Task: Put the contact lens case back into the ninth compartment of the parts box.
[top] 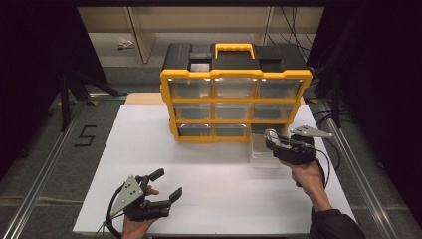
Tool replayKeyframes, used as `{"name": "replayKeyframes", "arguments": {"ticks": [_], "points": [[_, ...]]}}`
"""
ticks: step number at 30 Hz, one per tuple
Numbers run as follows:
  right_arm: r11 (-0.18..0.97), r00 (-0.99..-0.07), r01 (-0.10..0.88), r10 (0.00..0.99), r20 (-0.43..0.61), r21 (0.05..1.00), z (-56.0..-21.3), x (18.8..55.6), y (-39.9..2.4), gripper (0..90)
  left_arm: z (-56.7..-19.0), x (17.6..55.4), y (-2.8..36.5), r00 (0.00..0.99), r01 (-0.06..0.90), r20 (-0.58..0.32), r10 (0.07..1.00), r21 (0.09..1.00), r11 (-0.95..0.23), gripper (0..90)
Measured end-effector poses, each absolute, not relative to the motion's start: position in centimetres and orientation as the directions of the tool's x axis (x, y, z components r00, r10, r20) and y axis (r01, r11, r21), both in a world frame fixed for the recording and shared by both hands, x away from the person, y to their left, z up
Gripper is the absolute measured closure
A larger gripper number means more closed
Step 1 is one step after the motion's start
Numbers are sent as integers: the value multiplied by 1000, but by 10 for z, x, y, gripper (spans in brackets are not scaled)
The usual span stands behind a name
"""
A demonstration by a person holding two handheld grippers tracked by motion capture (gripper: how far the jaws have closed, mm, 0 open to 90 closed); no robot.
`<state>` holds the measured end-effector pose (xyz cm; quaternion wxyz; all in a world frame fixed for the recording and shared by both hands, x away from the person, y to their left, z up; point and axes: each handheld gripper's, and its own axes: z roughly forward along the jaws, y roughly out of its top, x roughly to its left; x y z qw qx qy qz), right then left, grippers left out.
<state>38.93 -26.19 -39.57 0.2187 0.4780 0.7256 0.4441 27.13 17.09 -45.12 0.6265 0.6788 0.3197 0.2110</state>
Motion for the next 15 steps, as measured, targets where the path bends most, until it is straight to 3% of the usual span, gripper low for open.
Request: {"name": "replayKeyframes", "arguments": {"ticks": [8,11,15], "points": [[144,-437,523,891,120,840,-401,395,-262,484,-451,272,171,708,173,-115,697,985,-14,158],[134,-429,516,895,120,846,-399,395,-261,410,-451,271,171,708,172,-115,697,985,-12,158],[135,-431,505,895,114,853,-395,393,-261,385,-451,271,170,709,172,-114,696,985,-15,158]]}}
